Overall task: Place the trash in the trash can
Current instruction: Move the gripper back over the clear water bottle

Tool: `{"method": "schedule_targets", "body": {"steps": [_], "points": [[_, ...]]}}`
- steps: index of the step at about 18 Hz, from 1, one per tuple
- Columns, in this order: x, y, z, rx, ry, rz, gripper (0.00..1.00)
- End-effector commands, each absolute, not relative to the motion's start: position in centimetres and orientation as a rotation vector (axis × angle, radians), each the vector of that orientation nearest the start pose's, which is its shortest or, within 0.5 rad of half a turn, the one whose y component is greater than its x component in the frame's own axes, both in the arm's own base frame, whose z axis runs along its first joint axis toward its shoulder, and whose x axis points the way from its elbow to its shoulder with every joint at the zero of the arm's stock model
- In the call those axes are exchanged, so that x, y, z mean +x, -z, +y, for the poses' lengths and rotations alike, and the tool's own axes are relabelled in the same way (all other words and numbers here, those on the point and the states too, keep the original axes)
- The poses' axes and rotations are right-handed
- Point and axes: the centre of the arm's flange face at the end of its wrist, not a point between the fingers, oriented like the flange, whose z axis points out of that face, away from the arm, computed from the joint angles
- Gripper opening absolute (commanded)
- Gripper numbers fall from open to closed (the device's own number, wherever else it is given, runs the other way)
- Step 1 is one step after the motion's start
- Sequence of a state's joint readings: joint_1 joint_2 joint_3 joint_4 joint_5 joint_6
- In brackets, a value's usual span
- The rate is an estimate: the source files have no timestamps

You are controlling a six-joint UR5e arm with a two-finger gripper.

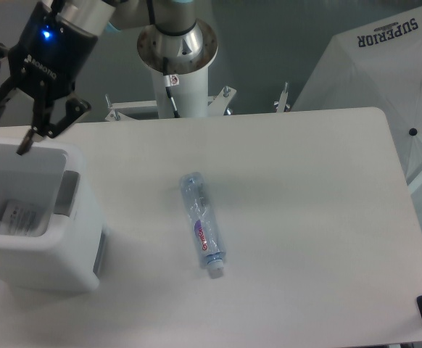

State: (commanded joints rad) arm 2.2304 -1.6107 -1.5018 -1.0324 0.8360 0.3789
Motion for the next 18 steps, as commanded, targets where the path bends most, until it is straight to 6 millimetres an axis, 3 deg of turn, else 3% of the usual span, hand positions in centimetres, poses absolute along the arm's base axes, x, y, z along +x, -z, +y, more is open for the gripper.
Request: {"method": "schedule_targets", "body": {"steps": [2, 5, 10, 13, 18], "points": [[-18.3, -58.0, 54.0, -2.292, 0.427, -0.105, 1.00], [-22.9, -56.6, 52.5, -2.303, 0.395, -0.219, 1.00], [-30.5, -51.7, 52.1, -2.333, 0.408, -0.379, 1.00], [-33.2, -48.1, 52.1, -2.430, 0.337, -0.475, 1.00], [-35.7, -42.5, 52.2, -2.580, 0.243, -0.592, 1.00]]}}
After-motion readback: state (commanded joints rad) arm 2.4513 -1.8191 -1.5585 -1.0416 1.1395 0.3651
